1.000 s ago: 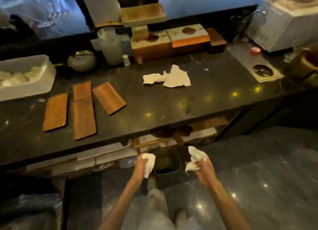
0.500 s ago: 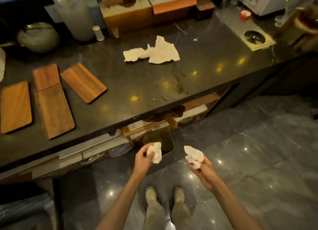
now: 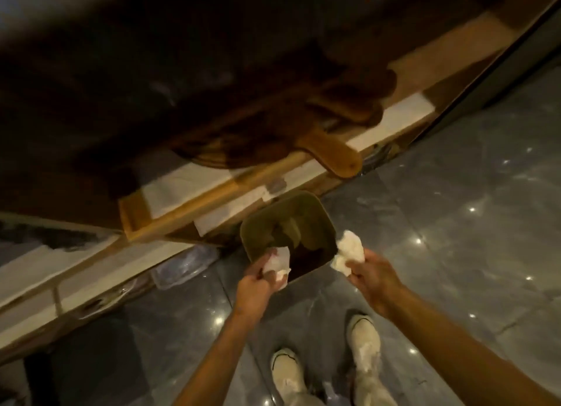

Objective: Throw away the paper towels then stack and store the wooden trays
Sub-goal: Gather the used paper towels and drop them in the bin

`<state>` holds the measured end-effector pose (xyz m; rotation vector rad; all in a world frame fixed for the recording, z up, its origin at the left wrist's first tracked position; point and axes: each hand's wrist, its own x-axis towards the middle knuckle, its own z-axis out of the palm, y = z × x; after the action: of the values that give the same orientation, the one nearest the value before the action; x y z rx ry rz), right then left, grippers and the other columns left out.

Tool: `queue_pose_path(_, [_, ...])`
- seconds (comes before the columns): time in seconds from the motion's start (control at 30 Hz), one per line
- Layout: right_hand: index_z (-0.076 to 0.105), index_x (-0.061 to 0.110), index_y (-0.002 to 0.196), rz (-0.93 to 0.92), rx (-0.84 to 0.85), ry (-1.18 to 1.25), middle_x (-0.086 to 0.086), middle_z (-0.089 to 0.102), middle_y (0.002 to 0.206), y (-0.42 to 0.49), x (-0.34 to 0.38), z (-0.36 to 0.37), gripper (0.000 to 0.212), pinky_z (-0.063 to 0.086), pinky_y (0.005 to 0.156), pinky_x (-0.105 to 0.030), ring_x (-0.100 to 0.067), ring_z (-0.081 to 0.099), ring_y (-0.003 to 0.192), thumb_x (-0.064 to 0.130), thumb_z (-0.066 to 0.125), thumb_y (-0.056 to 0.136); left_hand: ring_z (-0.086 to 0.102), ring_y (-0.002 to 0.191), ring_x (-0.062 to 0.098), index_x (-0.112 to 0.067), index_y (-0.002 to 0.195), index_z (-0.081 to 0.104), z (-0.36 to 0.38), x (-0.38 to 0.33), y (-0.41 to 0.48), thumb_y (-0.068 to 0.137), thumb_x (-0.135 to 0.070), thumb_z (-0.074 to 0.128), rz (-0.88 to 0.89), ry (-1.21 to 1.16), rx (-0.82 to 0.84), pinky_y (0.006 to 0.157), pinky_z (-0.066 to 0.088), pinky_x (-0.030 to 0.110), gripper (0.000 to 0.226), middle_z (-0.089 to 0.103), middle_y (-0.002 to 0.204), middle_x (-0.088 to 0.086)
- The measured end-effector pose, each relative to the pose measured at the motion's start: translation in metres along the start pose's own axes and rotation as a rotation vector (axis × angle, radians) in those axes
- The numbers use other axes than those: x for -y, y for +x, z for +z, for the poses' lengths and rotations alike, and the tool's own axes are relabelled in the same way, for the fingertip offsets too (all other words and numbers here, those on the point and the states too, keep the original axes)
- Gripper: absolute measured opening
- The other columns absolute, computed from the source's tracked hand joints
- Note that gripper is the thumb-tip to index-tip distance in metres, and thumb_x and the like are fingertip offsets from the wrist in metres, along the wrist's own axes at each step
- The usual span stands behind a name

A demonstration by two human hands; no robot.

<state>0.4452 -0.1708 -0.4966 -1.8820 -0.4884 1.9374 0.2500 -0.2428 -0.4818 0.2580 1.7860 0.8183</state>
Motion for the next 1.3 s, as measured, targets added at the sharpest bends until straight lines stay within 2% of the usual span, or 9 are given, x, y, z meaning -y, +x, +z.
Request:
queue_pose_path(0.1, [0.060,0.001,0.115,-0.065,0.010,-0.086,-0.019,0.064,0.106,0.061,-0.025,0.003,0.027,0.057,0.067,-0.030,-0.025,0.065,0.088,-0.005,0.059,0.089,0.058,0.104,0.022,0.002,0.118,0.063,0.020,0.029,0.053,0.091,0.010,0.050,0.022,0.131,-0.028,0.089,0.053,0.034,0.032,0.060,0.122,0.011])
queue_pose_path(0.2, [0.064,0.000,0.117,-0.196,-0.012,-0.412,-0.018,0.066,0.114,0.108,-0.035,0.014,0.029,0.053,0.079,-0.028,-0.024,0.061,0.096,-0.003,0.062,0.089,0.058,0.071,-0.004,-0.015,0.099,0.068,0.037,0.046,0.100,0.092,-0.001,0.054,0.078,0.209,0.027,0.055,0.048,0.004,0.021,0.062,0.089,-0.010])
queue_pose_path(0.27, [0.062,-0.006,0.119,-0.300,0.027,-0.538,-0.015,0.063,0.117,0.129,-0.041,0.024,0.031,0.048,0.087,-0.018,-0.024,0.058,0.106,-0.008,0.057,0.088,0.055,0.070,-0.007,-0.022,0.096,0.067,0.044,0.058,0.127,0.094,-0.007,0.054,0.107,0.261,-0.001,0.049,0.043,0.001,0.020,0.063,0.092,-0.008])
queue_pose_path(0.37, [0.047,-0.002,0.137,-0.403,0.131,-0.816,-0.020,0.047,0.141,0.155,-0.055,0.038,0.046,0.035,0.106,-0.026,-0.033,0.044,0.132,-0.006,0.050,0.092,0.060,0.096,0.011,-0.008,0.119,0.065,0.049,0.078,0.160,0.097,-0.001,0.045,0.179,0.450,-0.081,0.068,0.043,-0.001,0.031,0.061,0.119,0.005])
queue_pose_path(0.47, [0.029,0.013,0.150,-0.420,0.233,-1.106,-0.017,0.019,0.158,0.176,-0.067,0.046,0.062,0.020,0.118,-0.036,-0.034,0.020,0.146,0.000,0.047,0.093,0.051,0.127,0.025,-0.010,0.131,0.057,0.049,0.092,0.182,0.097,-0.004,0.045,0.217,0.638,-0.058,0.099,0.041,0.024,0.036,0.055,0.137,0.012])
queue_pose_path(0.6, [0.012,0.025,0.153,-0.482,0.292,-1.328,-0.009,0.006,0.163,0.183,-0.069,0.059,0.069,0.010,0.121,-0.044,-0.030,0.004,0.150,0.008,0.047,0.095,0.034,0.141,0.027,-0.019,0.146,0.036,0.043,0.092,0.194,0.098,-0.015,0.046,0.209,0.878,0.001,0.117,0.027,0.040,0.050,0.039,0.151,0.009])
queue_pose_path(0.77, [0.041,0.014,0.144,-0.512,0.231,-1.151,-0.016,0.038,0.151,0.146,-0.049,0.056,0.051,0.027,0.115,-0.044,-0.035,0.034,0.140,0.016,0.053,0.095,0.053,0.123,0.034,-0.007,0.129,0.055,0.025,0.072,0.169,0.095,-0.010,0.050,0.288,0.916,0.065,0.103,0.042,0.040,0.035,0.059,0.130,0.017])
queue_pose_path(0.9, [0.054,0.019,0.133,-0.511,0.123,-1.101,-0.011,0.056,0.133,0.087,-0.026,0.032,0.041,0.043,0.106,-0.041,-0.030,0.053,0.122,0.023,0.058,0.093,0.051,0.123,0.031,-0.021,0.127,0.055,0.016,0.046,0.113,0.098,-0.025,0.044,0.258,1.040,0.014,0.099,0.040,0.039,0.031,0.056,0.132,0.010])
queue_pose_path(1.3, [0.053,0.028,0.134,-0.676,0.191,-1.208,0.000,0.054,0.135,-0.191,0.122,-0.042,0.041,0.031,0.101,-0.020,-0.016,0.047,0.127,0.037,0.056,0.094,0.057,0.111,0.028,-0.025,0.123,0.057,-0.014,-0.142,-0.150,0.098,-0.034,0.042,0.424,1.080,0.158,0.091,0.050,0.045,0.031,0.056,0.121,0.005])
